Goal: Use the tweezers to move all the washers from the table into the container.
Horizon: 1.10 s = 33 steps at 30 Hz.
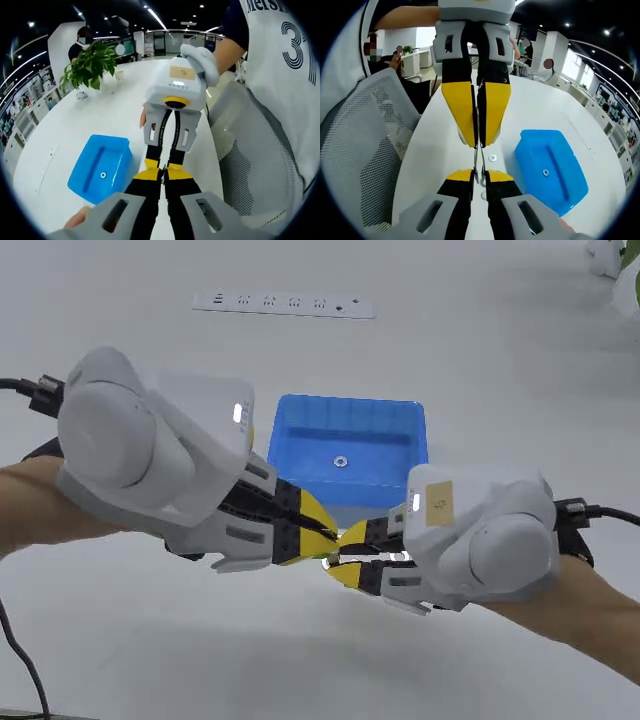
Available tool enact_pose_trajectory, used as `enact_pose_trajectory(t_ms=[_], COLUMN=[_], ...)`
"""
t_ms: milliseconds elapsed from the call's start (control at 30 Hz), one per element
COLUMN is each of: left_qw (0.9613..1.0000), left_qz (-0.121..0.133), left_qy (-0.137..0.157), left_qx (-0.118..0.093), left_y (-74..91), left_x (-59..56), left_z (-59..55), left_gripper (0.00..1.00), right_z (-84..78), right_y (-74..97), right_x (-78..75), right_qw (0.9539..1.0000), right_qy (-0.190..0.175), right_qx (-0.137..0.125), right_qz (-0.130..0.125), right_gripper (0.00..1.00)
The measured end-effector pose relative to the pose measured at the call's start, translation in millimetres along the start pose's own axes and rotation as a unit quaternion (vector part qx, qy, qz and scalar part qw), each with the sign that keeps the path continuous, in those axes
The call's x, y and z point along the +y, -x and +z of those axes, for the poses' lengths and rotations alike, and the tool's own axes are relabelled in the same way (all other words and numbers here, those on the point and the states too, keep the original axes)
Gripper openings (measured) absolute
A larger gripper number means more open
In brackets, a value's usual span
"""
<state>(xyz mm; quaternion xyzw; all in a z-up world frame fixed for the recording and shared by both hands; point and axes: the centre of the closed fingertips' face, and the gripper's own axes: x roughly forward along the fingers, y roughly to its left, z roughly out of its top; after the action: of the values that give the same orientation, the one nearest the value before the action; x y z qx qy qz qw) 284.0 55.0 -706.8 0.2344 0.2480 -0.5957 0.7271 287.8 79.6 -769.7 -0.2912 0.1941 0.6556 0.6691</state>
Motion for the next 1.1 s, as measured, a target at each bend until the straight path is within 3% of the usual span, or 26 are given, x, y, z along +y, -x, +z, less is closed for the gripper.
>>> enact_pose_trajectory(t_ms=[433,1100], left_qw=[0.9999,0.9997], left_qz=[0.002,-0.002], left_qy=[0.013,0.023], left_qx=[0.001,-0.001], left_y=[-5.4,-7.9], left_x=[9.2,9.0], left_z=[-10.0,-12.6], left_gripper=[0.06,0.06], right_z=[-5.3,-9.7], right_y=[-10.3,-10.6], right_x=[-5.4,-5.2], right_qw=[0.9999,0.9995], right_qy=[-0.012,-0.027], right_qx=[0.007,0.01], right_qz=[0.007,0.012], right_gripper=[0.11,0.11])
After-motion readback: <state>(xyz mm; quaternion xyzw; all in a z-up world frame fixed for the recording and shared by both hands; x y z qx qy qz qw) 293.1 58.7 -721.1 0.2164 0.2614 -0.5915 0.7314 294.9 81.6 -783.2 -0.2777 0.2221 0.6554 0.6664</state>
